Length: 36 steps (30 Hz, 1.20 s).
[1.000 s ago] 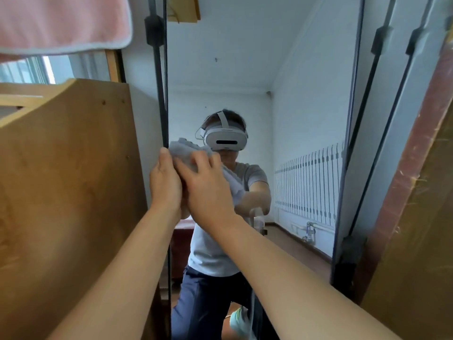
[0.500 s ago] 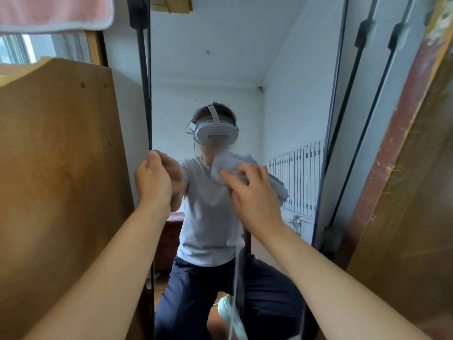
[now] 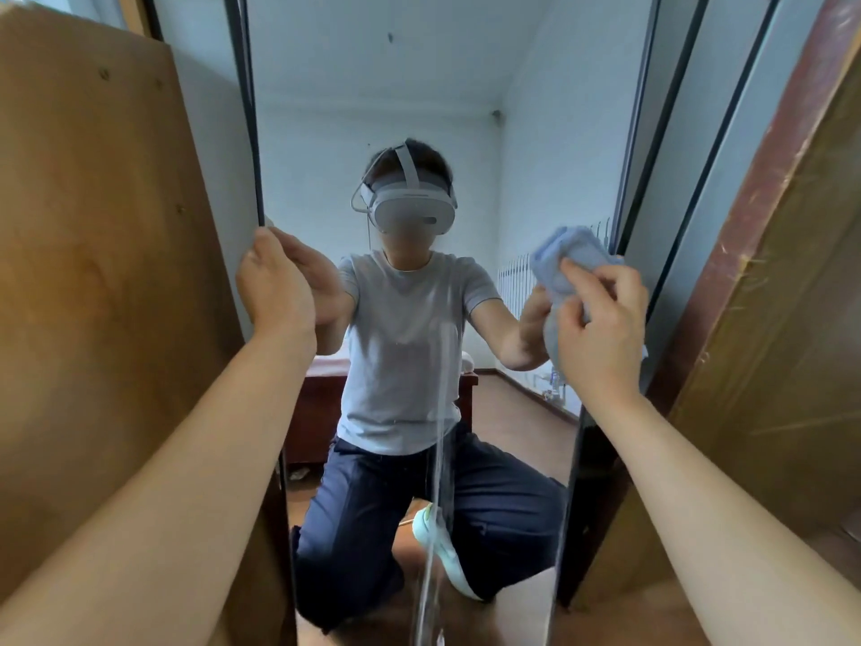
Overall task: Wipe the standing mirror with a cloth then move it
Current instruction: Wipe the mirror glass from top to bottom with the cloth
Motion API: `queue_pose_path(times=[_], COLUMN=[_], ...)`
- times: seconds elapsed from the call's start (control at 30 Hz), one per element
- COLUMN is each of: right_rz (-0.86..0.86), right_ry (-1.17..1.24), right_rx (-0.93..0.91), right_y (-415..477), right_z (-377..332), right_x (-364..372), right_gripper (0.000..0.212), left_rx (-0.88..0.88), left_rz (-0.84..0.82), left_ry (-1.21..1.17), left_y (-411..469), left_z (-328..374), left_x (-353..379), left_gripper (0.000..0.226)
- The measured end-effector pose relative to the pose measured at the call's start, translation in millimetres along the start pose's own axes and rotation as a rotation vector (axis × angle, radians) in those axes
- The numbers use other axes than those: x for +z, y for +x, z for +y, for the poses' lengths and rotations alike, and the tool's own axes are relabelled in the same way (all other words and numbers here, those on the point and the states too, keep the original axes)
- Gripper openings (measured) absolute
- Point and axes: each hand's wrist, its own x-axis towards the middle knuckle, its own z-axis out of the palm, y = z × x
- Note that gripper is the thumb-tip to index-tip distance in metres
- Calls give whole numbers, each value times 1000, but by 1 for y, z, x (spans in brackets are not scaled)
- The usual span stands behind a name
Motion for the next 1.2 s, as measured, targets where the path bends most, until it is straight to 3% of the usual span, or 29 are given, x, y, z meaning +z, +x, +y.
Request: queue_pose_path(times=[0.13,0.27,0.5,0.67,0.8,1.0,1.2], right_rz=[76,81,-173,-252,-427,-485,-348], right_ry=[102,134,180,158,188,69,30], right_rx=[239,311,32,-256,-450,-546,-410], right_y=[-13,-24,-46,-53,-65,-90,-87], right_z=[-10,-36,-103,-160,-176,-149,-95], right_x=[2,10,51,79,83,74,44], right_gripper=[42,44,41,36,41,42,40], left_rx=[-1,19,-25,-81,-132,-178,-201], left_rz=[8,-6,-84,-161,-187,-174,-60], left_ry=[1,-54,-13,-73,-40,57,66], left_y=[-4,-11,-16,-14,-15,-18,-14], left_z=[-9,-7,-13,-17,-15,-23,-30], left_x=[-5,-8,-23,-38,-47,-54,-44], left_gripper=[31,28,22,38,38,37,36])
